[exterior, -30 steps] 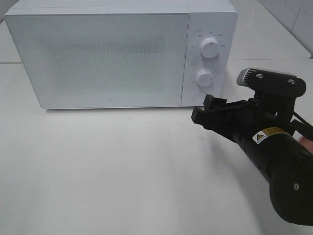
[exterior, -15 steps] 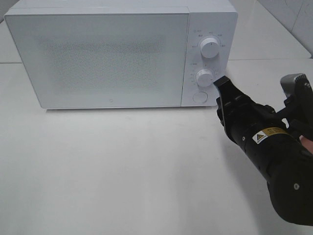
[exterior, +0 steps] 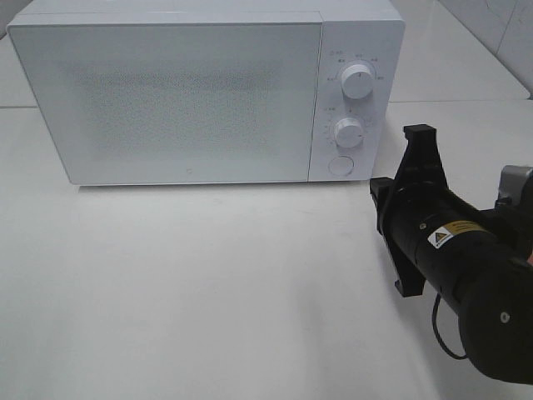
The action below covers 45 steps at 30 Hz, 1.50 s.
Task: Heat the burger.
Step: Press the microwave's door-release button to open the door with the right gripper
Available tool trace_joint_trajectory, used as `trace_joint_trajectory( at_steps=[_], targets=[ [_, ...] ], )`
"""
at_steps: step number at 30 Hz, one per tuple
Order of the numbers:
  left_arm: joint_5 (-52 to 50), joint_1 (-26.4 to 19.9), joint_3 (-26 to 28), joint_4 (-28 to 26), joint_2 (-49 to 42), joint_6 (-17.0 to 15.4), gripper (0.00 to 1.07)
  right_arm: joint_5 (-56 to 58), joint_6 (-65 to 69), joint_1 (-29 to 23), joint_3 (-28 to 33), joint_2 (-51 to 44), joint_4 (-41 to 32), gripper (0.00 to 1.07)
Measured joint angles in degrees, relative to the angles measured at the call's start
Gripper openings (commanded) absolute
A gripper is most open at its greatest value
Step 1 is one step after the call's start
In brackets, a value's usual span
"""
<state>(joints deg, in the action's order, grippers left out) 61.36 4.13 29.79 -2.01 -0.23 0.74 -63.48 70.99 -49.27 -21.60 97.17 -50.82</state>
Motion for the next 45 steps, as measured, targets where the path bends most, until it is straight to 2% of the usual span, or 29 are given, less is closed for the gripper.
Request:
trace_joint_trajectory(
  at_steps=[9, 26, 35, 45],
  targets=[
    [0.0, 0.0, 0.0, 0.0, 0.0, 0.0, 1.0, 2.2, 2.5, 2.6, -1.5, 0.9, 0.6, 0.0],
    [0.0, 0.0, 0.0, 0.0, 0.0, 0.0, 1.0, 3.4, 6.8, 8.4, -7.7, 8.8, 7.7, 0.0],
    [0.0, 0.0, 0.0, 0.0, 0.0, 0.0, 1.0, 3.7, 8.5, 13.7, -11.4, 13.8, 14.4, 0.0],
    [0.0, 0.0, 0.0, 0.0, 0.0, 0.0, 1.0, 5.8, 8.9, 15.3, -15.9, 18.4, 16.1, 0.0]
  ],
)
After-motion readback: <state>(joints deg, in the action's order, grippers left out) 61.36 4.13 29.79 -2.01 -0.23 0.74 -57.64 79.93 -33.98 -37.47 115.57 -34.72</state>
